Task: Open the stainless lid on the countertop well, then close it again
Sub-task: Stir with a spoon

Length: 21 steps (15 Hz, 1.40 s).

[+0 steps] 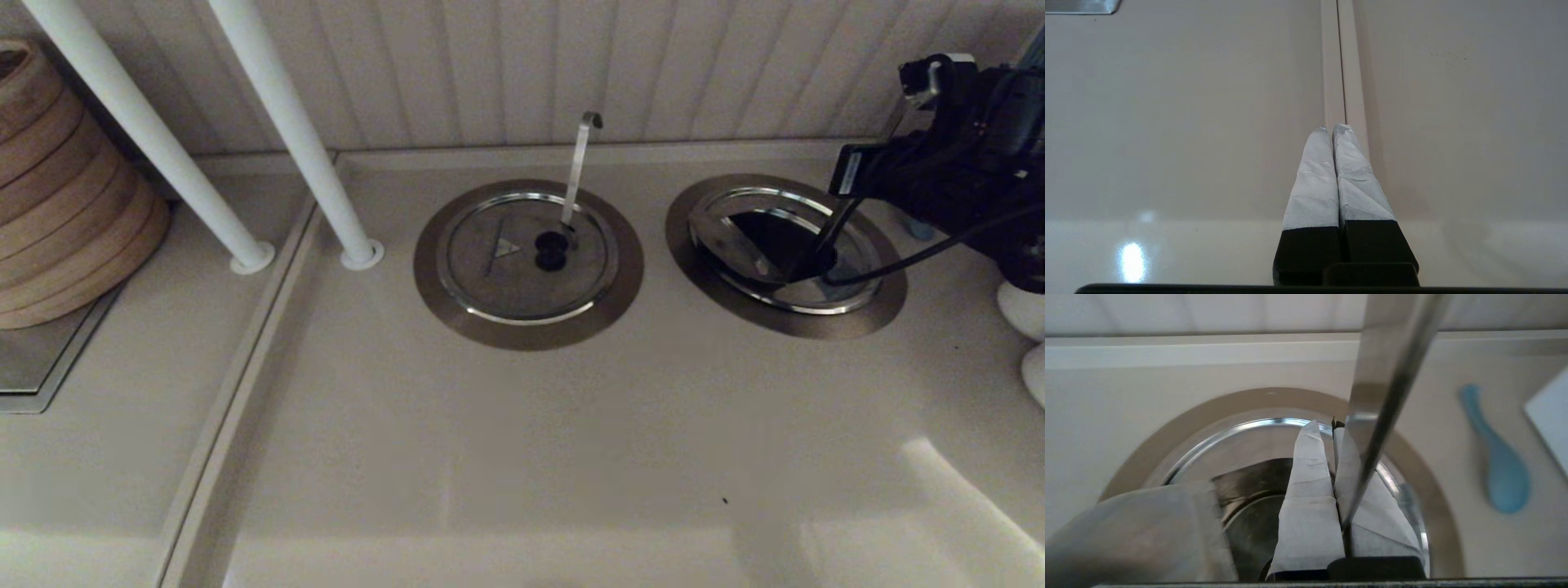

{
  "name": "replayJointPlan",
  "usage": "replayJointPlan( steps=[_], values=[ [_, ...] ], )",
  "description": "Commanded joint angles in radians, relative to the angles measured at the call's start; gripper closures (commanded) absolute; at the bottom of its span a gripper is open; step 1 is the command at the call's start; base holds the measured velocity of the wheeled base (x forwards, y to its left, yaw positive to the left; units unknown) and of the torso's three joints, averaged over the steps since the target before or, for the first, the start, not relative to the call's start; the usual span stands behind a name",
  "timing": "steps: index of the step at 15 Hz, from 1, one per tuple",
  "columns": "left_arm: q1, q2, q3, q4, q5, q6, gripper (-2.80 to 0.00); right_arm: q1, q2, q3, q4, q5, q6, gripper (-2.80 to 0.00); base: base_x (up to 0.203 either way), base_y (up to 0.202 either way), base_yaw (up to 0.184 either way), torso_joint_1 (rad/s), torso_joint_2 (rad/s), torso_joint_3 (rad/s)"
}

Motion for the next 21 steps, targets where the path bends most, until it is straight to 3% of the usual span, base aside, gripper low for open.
replayJointPlan(
  steps=[1,7,13,21],
  values=[
    [0.000,0.001,0.000,0.000,0.000,-0.001,0.00,0.020,-0.016,0.013,0.000,0.000,0.004,0.00,0.000,0.000,0.000,0.000,0.00,0.000],
    [0.000,0.001,0.000,0.000,0.000,-0.001,0.00,0.054,0.030,-0.020,0.003,-0.004,0.071,0.00,0.000,0.000,0.000,0.000,0.00,0.000],
    [0.000,0.001,0.000,0.000,0.000,-0.001,0.00,0.018,0.114,-0.102,-0.013,-0.041,0.093,0.00,0.000,0.000,0.000,0.000,0.00,0.000],
    [0.000,0.001,0.000,0.000,0.000,-0.001,0.00,-0.028,0.107,-0.088,-0.066,-0.061,0.018,0.00,0.000,0.000,0.000,0.000,0.00,0.000]
  ],
)
